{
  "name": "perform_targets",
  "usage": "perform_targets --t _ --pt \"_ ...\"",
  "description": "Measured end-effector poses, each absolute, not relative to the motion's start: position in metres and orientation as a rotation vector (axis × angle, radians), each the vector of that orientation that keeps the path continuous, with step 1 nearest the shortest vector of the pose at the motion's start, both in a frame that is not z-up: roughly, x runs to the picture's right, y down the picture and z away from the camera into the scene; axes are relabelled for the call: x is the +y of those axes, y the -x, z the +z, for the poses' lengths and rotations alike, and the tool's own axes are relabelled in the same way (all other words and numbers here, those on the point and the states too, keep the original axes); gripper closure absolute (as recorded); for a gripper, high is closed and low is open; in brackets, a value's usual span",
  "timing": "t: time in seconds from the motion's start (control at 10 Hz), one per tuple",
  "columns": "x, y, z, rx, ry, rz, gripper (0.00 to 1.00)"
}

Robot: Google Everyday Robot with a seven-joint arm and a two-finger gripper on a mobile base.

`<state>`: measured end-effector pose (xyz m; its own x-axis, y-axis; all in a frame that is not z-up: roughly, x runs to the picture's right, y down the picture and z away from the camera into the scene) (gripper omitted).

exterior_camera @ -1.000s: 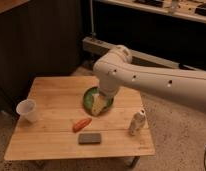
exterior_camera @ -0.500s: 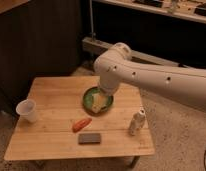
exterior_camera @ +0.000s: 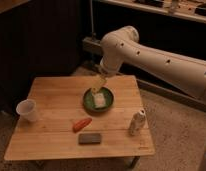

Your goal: Move the arm in a circular motion

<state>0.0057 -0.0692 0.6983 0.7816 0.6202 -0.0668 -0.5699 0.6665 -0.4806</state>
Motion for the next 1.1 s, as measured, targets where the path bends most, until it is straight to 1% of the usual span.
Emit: perform_targets --t 0.3,0.6,0.8,1.0,1.1 --pt "-0.110 0.000 0.721 -0.190 0.528 0.695 0.03" --pt "-0.132 -0.026 0.744 -0.179 0.493 0.805 0.03" --pt "-0.128 -0.052 0.758 -0.137 0.479 0.895 0.03" --pt "-0.110 -0.109 0.772 -0.052 0.457 1.012 0.03" --pt "-0.103 -0.126 0.774 -0.027 0.452 1.048 0.03"
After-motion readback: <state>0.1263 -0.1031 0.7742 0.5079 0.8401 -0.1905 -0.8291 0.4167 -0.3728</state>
